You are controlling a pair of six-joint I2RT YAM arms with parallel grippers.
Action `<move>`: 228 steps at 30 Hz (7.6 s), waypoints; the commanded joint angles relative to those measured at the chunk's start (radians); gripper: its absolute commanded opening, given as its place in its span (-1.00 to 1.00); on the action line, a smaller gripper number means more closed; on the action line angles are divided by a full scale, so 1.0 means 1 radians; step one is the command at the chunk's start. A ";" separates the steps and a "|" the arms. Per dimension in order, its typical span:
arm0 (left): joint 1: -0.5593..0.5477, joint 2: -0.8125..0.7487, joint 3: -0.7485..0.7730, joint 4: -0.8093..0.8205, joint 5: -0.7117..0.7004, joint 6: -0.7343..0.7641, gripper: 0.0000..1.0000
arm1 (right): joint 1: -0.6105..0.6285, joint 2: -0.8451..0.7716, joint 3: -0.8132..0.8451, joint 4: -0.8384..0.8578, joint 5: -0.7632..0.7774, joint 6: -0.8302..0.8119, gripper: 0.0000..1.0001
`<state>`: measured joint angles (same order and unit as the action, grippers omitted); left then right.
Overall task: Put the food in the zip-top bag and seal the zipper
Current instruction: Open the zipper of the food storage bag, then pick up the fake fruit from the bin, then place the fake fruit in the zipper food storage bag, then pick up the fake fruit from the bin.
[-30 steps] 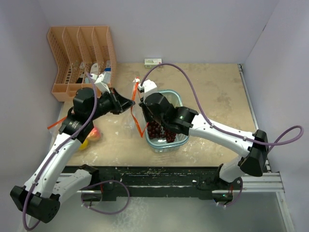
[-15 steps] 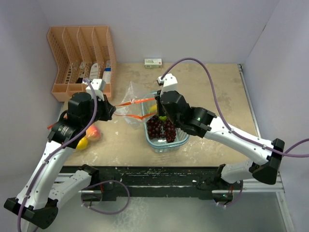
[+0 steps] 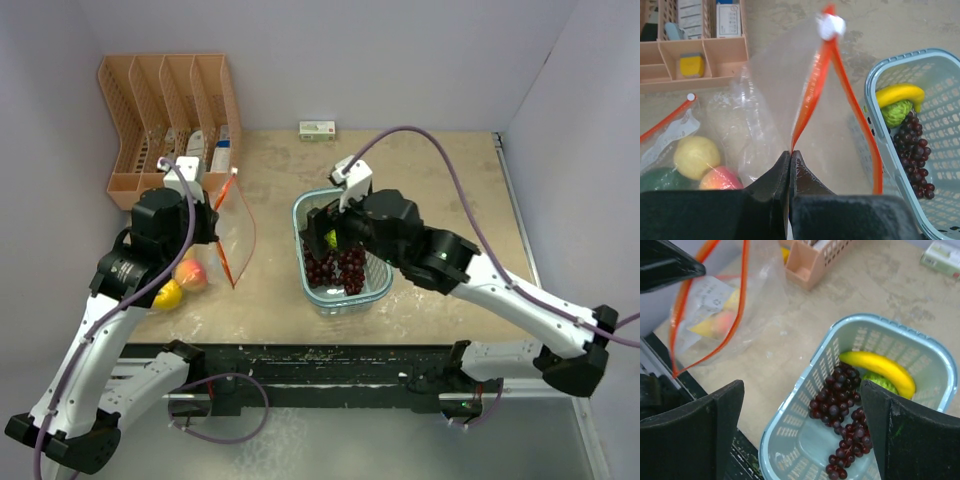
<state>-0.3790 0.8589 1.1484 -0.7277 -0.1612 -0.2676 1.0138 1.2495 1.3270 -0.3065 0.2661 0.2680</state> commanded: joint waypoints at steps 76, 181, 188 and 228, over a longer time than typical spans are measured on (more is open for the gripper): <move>0.007 0.006 0.013 0.150 0.038 0.013 -1.00 | -0.310 -0.070 -0.217 0.639 -0.545 0.062 -1.00; 0.007 -0.030 -0.030 0.300 0.167 -0.108 -1.00 | 0.292 0.331 0.228 0.328 0.513 0.012 0.39; 0.007 -0.046 -0.011 0.275 0.137 -0.079 -1.00 | 0.290 0.128 0.024 0.323 0.501 0.130 0.33; 0.006 -0.175 0.046 0.123 0.055 0.036 -1.00 | -0.072 0.675 0.037 0.032 -0.084 0.146 0.50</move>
<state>-0.3717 0.6960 1.1770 -0.6250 -0.1055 -0.2581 0.9489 1.9438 1.4078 -0.3103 0.2207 0.4099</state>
